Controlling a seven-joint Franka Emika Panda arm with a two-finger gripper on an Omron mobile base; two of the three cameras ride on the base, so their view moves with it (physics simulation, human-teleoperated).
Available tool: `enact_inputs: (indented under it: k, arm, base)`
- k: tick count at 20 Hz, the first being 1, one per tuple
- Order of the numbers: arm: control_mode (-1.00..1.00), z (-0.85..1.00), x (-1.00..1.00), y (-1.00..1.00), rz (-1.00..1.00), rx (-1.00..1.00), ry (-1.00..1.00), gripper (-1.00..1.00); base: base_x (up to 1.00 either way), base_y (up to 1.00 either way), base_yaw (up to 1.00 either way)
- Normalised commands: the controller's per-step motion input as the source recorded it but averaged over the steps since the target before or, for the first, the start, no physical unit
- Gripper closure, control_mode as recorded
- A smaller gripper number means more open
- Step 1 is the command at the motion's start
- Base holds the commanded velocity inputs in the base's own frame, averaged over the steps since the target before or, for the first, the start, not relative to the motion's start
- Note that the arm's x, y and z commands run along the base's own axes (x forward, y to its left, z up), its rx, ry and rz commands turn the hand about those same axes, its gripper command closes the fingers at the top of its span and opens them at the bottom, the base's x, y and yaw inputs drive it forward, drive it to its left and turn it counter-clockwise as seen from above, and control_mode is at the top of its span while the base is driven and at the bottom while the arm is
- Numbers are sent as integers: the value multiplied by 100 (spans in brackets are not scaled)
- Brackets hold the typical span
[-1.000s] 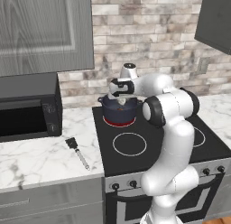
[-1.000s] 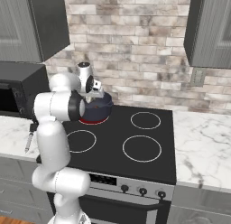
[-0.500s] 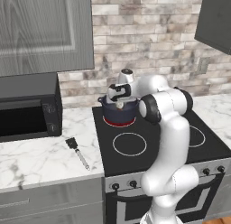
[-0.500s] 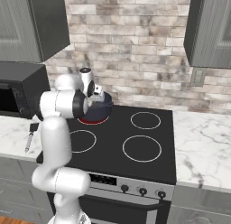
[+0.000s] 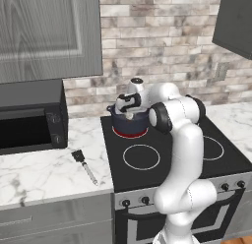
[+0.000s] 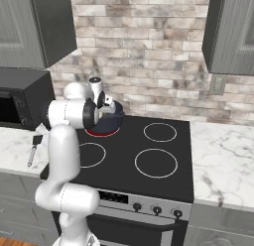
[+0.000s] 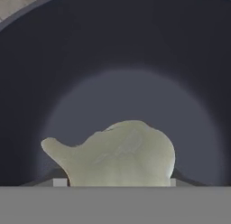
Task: Put the mushroom and garlic in the pot. Retrieve the spatula and lightly stir the vegetables in the pot.
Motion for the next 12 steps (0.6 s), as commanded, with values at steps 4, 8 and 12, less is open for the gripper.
enact_inputs:
  k: [4, 8, 12]
  arm:
    - [-100, 2, 3, 0, 0, 0, 0, -100]
    - [-100, 21, 0, 0, -2, 0, 0, -100]
    - [-100, 32, 0, 0, -1, 0, 0, -100]
  base:
    - [0, 0, 0]
    - [0, 0, 0]
    - [0, 0, 0]
